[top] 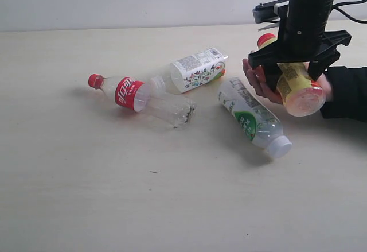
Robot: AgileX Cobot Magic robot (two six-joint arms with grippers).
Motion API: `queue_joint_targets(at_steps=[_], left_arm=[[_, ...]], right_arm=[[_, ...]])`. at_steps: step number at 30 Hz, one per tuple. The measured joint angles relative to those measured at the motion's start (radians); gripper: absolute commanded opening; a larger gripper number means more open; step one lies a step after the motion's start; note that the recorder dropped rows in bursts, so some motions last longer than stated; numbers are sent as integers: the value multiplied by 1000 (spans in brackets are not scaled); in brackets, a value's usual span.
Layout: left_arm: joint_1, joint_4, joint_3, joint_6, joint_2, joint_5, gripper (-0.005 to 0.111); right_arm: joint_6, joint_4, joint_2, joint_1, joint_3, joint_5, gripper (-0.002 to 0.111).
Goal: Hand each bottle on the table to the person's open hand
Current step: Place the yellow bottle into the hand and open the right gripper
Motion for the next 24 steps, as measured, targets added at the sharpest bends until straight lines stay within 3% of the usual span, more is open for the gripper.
queue_joint_targets(at_steps=[21, 24], left_arm=[[0, 0, 0, 0, 0, 0, 0], [0, 0, 0, 0, 0, 0, 0]], right_arm=[[-29, -22, -250, 0, 0, -33, 75], [-47, -3, -324, 0, 0, -5, 68]])
